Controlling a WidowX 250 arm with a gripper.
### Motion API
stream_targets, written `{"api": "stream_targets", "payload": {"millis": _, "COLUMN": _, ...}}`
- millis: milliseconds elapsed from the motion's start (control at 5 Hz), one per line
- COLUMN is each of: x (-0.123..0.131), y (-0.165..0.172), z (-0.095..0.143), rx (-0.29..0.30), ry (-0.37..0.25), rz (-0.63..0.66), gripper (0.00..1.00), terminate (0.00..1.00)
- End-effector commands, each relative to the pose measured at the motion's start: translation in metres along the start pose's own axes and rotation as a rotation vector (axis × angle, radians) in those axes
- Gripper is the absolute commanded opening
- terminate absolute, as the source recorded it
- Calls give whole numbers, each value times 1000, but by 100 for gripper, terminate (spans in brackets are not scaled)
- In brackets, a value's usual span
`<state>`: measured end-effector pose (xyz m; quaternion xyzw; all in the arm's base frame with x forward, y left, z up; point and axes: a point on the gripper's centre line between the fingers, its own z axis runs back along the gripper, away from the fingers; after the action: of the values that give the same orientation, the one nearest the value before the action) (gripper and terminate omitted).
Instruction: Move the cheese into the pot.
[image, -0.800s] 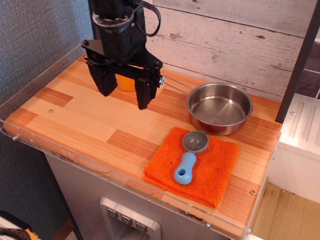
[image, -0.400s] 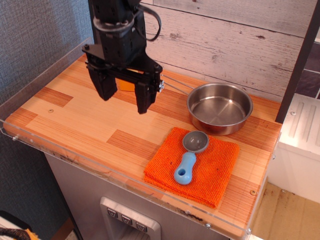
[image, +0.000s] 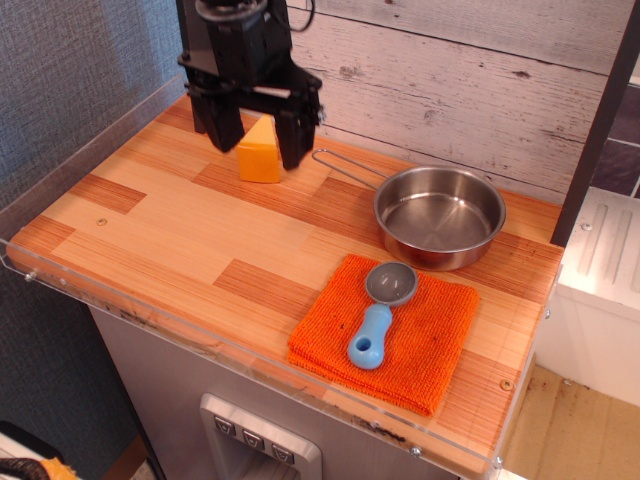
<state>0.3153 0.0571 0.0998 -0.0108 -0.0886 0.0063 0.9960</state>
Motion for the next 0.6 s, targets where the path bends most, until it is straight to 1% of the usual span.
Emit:
{"api": "stream_targets", "payload": {"millis": 0, "x": 40, "y": 45, "z": 4, "rx": 71, "ry": -33, "rz": 66, "gripper": 100, "terminate": 0}}
{"api": "stream_targets", "payload": {"millis": 200, "x": 45, "y": 56, "z": -15, "rx": 83, "ry": -5, "rz": 129, "gripper": 100, "terminate": 0}}
{"api": "stream_targets", "payload": {"millis": 400, "x": 49, "y": 58, "z": -31, "rx": 96, "ry": 0, "rz": 170, "gripper": 100, "terminate": 0}}
